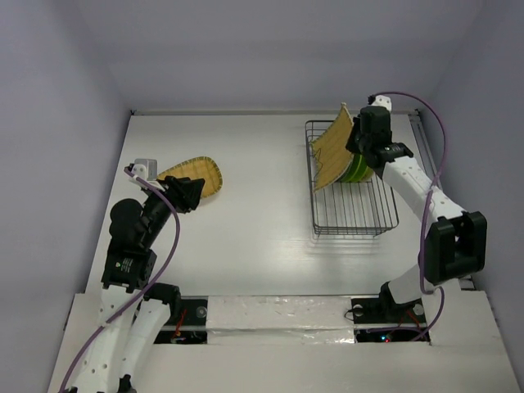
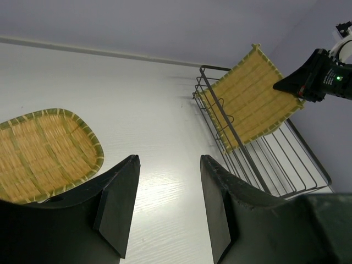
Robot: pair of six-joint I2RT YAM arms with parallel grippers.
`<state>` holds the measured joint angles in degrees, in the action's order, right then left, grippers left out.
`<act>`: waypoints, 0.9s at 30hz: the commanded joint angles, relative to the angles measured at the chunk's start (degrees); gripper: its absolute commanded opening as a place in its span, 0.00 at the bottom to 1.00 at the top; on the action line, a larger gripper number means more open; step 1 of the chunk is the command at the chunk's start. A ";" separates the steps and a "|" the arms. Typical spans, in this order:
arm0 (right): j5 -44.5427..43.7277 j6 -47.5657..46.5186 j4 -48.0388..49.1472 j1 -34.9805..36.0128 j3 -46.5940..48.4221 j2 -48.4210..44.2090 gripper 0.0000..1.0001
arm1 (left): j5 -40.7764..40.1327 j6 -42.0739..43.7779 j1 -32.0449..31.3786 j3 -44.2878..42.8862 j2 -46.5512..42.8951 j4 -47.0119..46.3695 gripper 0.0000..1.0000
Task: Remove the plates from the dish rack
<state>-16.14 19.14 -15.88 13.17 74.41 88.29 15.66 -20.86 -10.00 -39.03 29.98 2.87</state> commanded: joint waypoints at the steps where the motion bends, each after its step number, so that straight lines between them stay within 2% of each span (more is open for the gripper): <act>1: -2.75 -1.38 1.99 -0.25 3.11 -3.64 0.04 | 1.13 0.12 0.33 0.00 -0.09 -2.44 0.45; 7: -6.27 -4.11 4.46 -0.25 5.21 -13.22 0.00 | 1.21 0.12 0.33 -0.09 -0.01 -2.52 0.45; 12: -3.29 -4.46 1.91 -0.25 10.22 -17.97 0.00 | 1.39 0.12 0.86 -0.09 -0.18 -2.52 0.45; 15: 2.15 -2.36 4.17 -0.25 9.27 -22.27 0.00 | 1.39 -0.05 0.86 -0.09 -0.27 -2.52 0.45; 18: 13.65 5.79 11.99 1.15 3.39 -25.27 0.00 | 1.83 -0.06 0.86 -0.09 -0.27 -2.52 0.45; 19: 18.99 7.48 14.19 3.42 1.98 -24.32 0.00 | 1.92 -0.06 0.86 -0.09 -0.36 -2.52 0.45; 22: 21.41 12.41 21.75 8.35 -0.67 -19.58 0.00 | 1.74 -0.06 1.39 -0.09 -0.53 -2.52 0.45; 23: 21.41 13.46 23.25 11.76 0.55 -14.78 0.00 | 1.57 -0.06 1.39 -0.09 -0.53 -2.44 0.45; 26: 24.30 18.99 29.13 15.65 2.49 -6.93 0.00 | 1.39 -0.06 1.39 -0.09 -0.53 -2.44 0.45; 27: 25.71 23.45 33.94 17.14 3.80 -1.60 0.00 | 1.48 -0.06 1.39 -0.09 -0.62 -2.52 0.45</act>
<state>1.85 31.33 3.88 26.48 76.16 76.90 16.51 -20.86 -8.88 -39.03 29.87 2.85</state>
